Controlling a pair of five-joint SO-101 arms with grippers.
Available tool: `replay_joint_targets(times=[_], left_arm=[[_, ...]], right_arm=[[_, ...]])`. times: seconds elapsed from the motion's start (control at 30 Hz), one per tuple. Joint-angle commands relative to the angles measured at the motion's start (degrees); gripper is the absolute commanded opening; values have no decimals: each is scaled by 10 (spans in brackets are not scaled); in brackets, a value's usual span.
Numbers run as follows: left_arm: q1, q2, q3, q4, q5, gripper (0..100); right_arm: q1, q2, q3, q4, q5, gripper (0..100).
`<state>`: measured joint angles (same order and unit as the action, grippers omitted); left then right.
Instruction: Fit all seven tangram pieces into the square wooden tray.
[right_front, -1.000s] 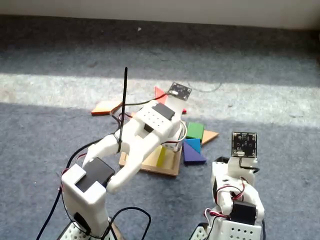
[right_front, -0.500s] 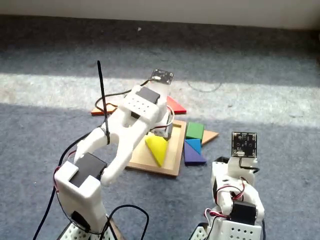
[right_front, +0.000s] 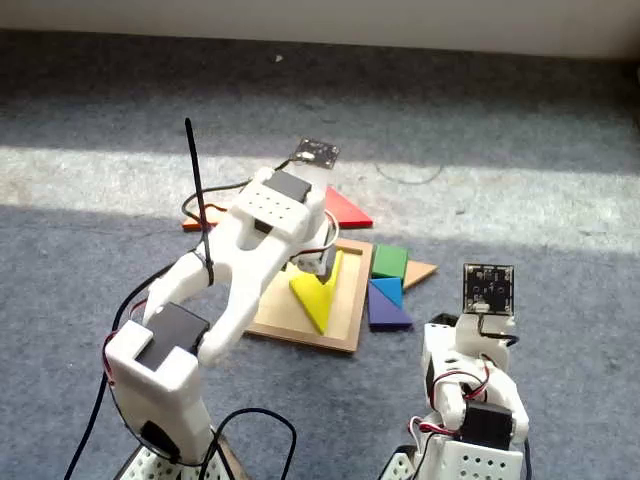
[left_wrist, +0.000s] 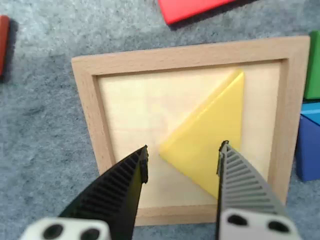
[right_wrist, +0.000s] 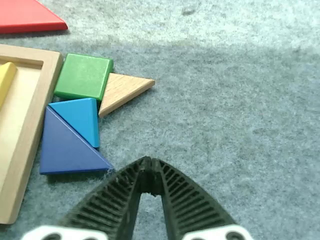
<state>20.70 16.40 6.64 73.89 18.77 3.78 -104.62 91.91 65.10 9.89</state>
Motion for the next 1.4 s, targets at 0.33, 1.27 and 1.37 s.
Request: replay_joint_targets(times=[0.33,1.27,1.37], left_arm=[[-24,-41,5,29,-25,237],[-189,35,36,-18,-102,70],[-210,35,41,-17,-99,67]], right_arm=[[5,-7,-2,-13,-3,24],[5,-7,-2,-13,-3,24],[5,-7,-2,-13,-3,24]])
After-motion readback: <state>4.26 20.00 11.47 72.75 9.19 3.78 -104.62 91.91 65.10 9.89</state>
